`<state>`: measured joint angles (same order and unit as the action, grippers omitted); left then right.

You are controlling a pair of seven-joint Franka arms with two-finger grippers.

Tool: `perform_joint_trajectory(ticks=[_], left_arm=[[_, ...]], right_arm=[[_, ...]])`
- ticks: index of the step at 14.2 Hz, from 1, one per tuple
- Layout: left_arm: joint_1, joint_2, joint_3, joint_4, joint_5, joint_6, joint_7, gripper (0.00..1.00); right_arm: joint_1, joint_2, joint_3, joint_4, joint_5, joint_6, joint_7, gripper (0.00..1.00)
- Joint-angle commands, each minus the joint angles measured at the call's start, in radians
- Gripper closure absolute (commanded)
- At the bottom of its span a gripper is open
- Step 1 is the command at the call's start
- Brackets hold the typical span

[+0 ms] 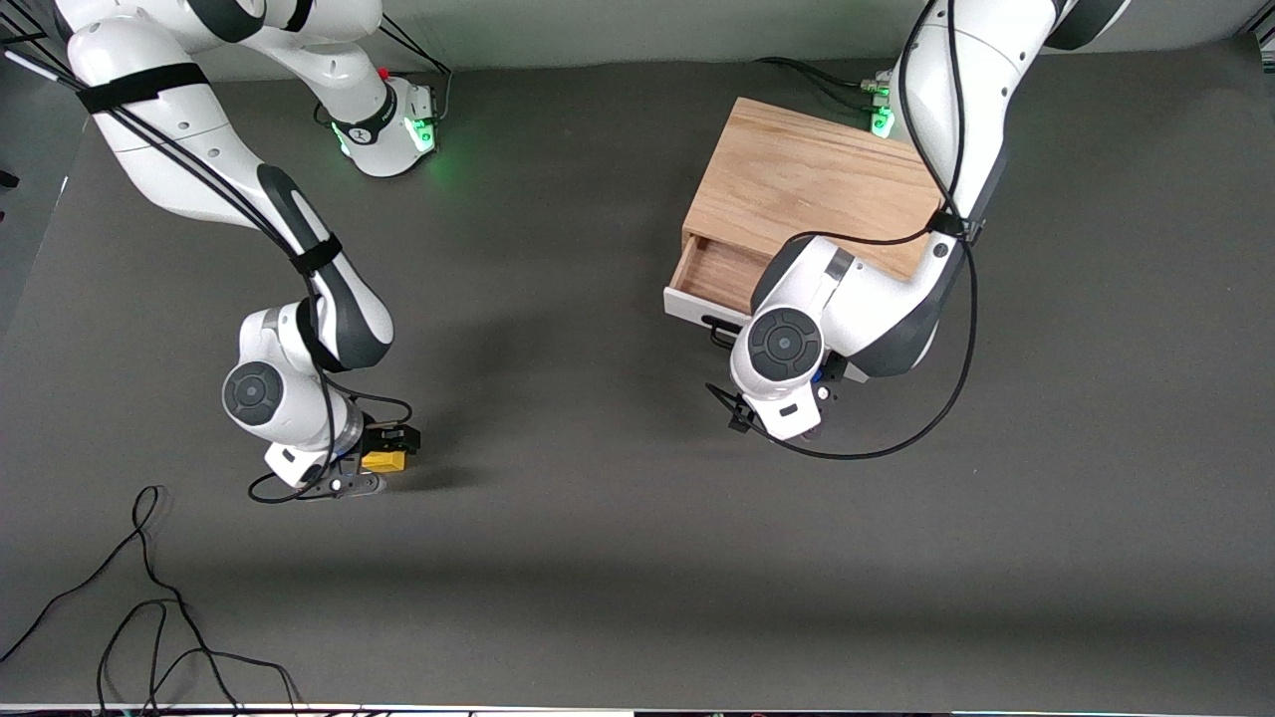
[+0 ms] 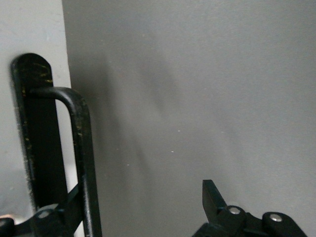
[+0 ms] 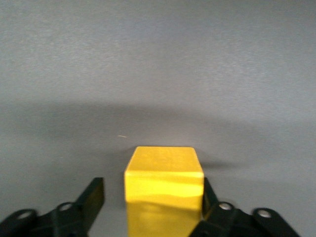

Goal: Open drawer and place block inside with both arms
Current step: 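Pull the drawer open with the left gripper while the right gripper grasps the cube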

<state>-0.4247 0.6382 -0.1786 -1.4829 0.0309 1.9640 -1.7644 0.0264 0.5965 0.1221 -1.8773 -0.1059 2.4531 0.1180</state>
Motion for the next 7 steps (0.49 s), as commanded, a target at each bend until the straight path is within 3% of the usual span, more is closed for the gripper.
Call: perform_joint_trajectory(ticks=[1,7], left_arm=[[-0.011,0.037,0.005,0.064,0.021,0.055,0.0,0.0],[-0.011,0.067,0.007,0.141,0.038,0.064,0.0,0.0]], right_arm=[[0.009,0.002,-0.009,0.0,-0.023,0.017,0.026,0.34],[0.009,0.0,-0.01,0.001,-0.037,0.014,0.026,0.59]])
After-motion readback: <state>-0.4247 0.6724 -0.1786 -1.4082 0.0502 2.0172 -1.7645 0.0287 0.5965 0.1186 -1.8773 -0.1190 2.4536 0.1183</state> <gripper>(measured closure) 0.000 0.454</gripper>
